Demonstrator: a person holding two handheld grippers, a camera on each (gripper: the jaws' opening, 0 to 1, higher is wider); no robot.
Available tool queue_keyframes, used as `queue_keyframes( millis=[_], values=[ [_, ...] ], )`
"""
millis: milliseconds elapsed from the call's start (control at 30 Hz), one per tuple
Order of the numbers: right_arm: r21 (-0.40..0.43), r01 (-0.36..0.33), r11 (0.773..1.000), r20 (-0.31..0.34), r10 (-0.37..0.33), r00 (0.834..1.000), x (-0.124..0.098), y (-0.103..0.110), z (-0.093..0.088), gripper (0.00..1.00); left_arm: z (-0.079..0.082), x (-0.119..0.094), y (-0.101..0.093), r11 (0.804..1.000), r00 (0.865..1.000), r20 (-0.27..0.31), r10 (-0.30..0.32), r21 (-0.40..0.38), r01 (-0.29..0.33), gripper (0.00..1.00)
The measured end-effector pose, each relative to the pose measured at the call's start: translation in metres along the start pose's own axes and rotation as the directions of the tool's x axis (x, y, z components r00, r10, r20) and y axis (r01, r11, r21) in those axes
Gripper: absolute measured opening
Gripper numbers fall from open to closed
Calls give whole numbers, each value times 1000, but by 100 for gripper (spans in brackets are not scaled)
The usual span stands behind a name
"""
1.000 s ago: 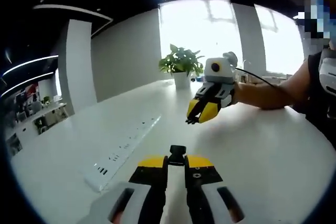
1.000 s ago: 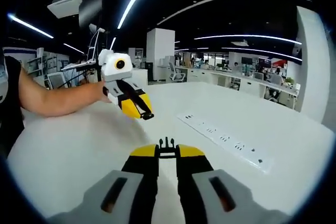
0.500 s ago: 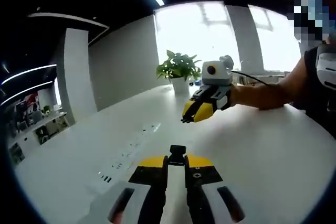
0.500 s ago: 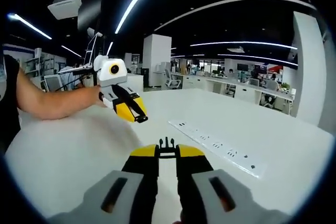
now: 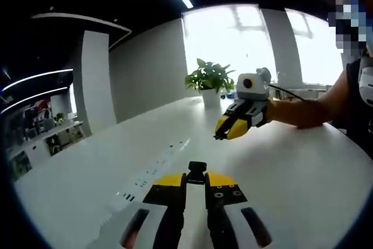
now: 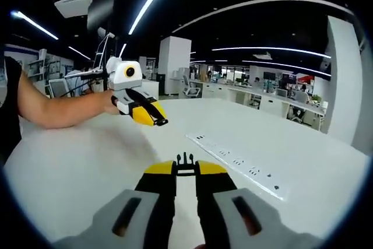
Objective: Snap the two parts of the plastic buckle together until the buckle closes and remains connected.
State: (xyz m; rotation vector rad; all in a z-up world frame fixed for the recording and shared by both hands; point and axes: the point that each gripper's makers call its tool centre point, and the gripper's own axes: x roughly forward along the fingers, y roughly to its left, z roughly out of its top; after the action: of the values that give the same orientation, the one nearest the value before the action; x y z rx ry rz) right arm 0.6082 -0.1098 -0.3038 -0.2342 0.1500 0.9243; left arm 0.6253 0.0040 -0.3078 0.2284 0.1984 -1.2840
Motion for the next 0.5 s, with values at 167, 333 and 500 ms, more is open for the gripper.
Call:
queue_keyframes(
  millis=[167,333,500],
  values=[
    [-4,32,999,18,-32,999,-5,-8,5,11,2,2,-3,1000,1000,-2,-11,28,11,11],
    [3,48,999,16,-48,999,-4,-11,6,11,1,4,-10,999,999,-10,-37,39,37,10],
    [9,62,998,46,-62,997,-5,-13,12,11,4,1,-8,999,999,-2,-32,15,32,10]
  ],
)
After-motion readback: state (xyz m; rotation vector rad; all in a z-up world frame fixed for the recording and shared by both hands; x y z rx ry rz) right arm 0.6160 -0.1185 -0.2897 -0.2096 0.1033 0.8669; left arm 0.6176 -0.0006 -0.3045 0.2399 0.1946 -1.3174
